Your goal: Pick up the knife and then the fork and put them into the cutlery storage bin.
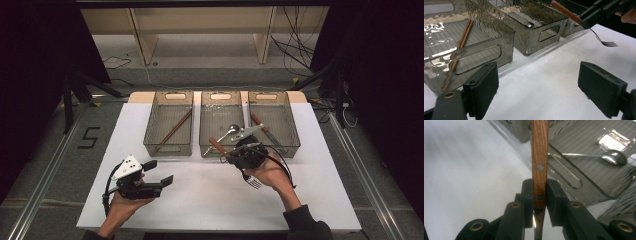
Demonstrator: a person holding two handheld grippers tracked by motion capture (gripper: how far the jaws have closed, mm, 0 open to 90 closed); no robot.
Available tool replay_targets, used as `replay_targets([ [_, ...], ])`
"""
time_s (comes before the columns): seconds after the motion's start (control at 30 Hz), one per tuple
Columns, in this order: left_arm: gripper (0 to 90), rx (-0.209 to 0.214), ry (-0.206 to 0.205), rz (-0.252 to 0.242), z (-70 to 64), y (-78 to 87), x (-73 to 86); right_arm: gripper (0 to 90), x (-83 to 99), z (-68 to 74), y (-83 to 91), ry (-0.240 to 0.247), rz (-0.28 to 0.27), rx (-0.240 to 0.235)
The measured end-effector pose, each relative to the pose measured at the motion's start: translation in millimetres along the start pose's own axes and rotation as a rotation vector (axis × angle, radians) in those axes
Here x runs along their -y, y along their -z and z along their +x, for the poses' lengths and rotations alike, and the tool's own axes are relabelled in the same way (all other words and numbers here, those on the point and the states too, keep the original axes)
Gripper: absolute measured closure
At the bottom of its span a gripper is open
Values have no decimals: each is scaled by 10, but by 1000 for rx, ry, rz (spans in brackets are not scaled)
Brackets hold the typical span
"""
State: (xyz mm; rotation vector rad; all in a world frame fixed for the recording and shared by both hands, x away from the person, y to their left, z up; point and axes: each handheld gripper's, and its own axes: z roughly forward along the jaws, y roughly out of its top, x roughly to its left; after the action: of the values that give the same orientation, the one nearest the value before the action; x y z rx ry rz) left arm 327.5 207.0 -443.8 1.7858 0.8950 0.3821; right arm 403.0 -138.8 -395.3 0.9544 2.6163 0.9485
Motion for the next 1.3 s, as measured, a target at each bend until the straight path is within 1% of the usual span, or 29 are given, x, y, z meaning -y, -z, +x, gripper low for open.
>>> replay_targets([
  [0.2, 164, -1, 0, 0, 1, 1, 1, 775, -11, -88, 91, -20, -29, 23],
  [0.37, 164, -2, 2, -1, 2, 2, 2, 775, -21, -206, 198, -47, -66, 45],
  [0.47, 163, -2, 2, -4, 0, 1, 2, 775, -40, -308, 276, -71, -92, 70],
  [0.57, 163, -2, 2, -4, 5, 3, 2, 775, -58, -405, 338, -89, -112, 105],
  [0.6, 163, -3, 4, -4, 4, 4, 2, 775, -64, -456, 362, -103, -122, 117],
  [0.7, 164, -2, 6, -4, 2, 4, 2, 775, -80, -570, 416, -125, -133, 142],
  [0.87, 163, -3, 5, -5, 1, 4, 2, 774, -99, -721, 475, -157, -145, 166],
  [1.17, 163, -4, 4, -5, 5, 7, 2, 774, -125, -891, 489, -180, -137, 214],
  [1.3, 163, -6, 3, -5, 7, 8, 2, 774, -155, -1008, 522, -195, -147, 241],
])
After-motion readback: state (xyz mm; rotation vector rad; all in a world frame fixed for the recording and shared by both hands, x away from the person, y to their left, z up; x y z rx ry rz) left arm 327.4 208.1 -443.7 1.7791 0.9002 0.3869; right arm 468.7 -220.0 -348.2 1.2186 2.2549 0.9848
